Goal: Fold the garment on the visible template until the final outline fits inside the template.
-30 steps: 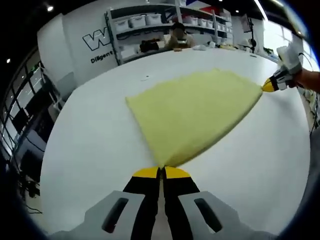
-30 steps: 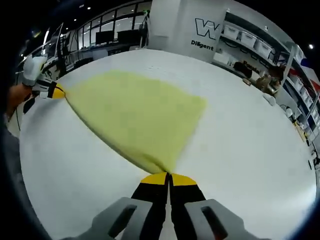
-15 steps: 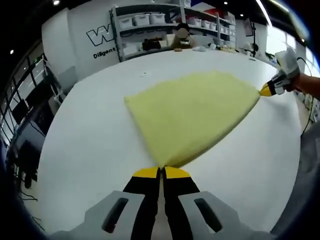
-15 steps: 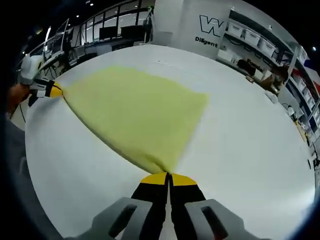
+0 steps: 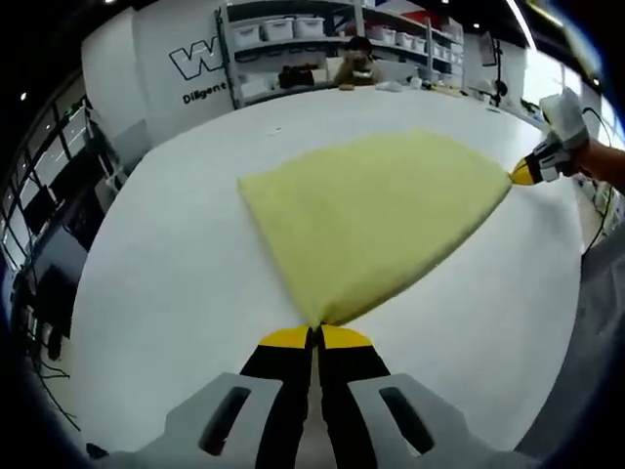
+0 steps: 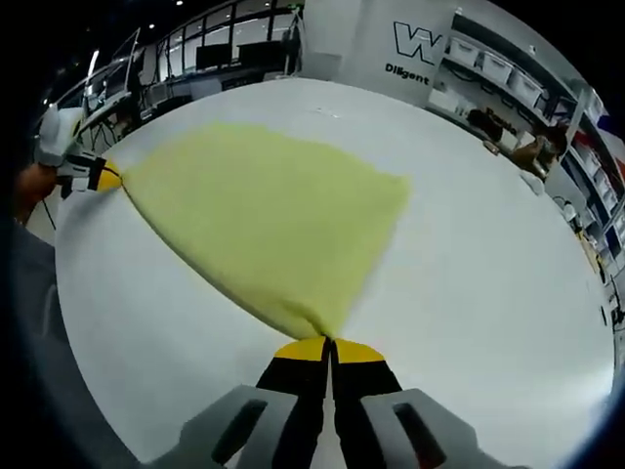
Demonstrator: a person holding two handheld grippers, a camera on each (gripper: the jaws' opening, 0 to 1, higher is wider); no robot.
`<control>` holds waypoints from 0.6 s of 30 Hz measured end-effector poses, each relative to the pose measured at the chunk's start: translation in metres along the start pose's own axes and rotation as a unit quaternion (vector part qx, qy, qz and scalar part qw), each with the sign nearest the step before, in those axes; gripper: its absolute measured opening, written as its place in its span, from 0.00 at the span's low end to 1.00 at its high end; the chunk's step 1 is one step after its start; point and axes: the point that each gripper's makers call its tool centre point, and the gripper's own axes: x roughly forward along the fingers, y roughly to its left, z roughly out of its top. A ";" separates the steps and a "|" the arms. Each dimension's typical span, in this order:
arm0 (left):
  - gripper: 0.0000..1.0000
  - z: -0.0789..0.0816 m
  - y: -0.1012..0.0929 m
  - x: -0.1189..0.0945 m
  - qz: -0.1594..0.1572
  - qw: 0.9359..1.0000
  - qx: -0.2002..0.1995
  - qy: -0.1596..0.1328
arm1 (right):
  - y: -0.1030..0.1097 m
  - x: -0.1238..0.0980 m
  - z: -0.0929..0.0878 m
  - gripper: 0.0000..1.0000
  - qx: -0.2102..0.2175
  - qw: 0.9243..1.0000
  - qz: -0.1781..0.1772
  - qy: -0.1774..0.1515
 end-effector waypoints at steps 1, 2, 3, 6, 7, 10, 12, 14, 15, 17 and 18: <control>0.00 0.000 0.000 -0.001 0.001 1.000 0.006 0.001 | 0.000 0.000 0.000 0.00 0.000 1.000 0.000 0.000; 0.00 0.000 0.001 -0.001 0.000 1.000 0.007 0.001 | 0.000 0.000 0.000 0.00 0.002 1.000 0.001 0.000; 0.00 0.000 0.001 -0.001 0.000 1.000 0.003 0.000 | 0.000 0.000 0.000 0.00 0.006 1.000 0.001 0.000; 0.00 0.000 0.002 -0.001 0.002 1.000 0.001 0.002 | 0.000 -0.001 -0.001 0.00 0.012 1.000 0.000 0.003; 0.00 0.000 0.002 -0.002 0.002 1.000 0.000 0.002 | 0.000 -0.002 -0.001 0.00 0.013 1.000 0.000 0.003; 0.07 -0.003 0.006 -0.004 0.009 1.000 -0.013 0.010 | -0.005 -0.006 -0.004 0.06 0.021 1.000 -0.012 0.009; 0.09 -0.007 0.013 -0.008 0.021 0.999 -0.035 0.021 | -0.009 -0.009 -0.006 0.07 0.026 0.999 -0.022 0.011; 0.11 -0.011 0.020 -0.014 0.028 0.999 -0.041 0.023 | -0.012 -0.014 -0.007 0.05 0.028 0.999 -0.030 0.009; 0.12 -0.011 0.022 -0.016 0.030 0.998 -0.045 0.023 | -0.014 -0.018 -0.006 0.05 0.032 0.999 -0.035 0.006; 0.14 -0.009 0.027 -0.022 0.040 0.998 -0.055 0.019 | -0.018 -0.024 -0.005 0.06 0.035 0.998 -0.047 -0.001; 0.16 -0.006 0.031 -0.026 0.046 0.997 -0.056 0.011 | -0.020 -0.027 -0.004 0.06 0.037 0.998 -0.052 -0.003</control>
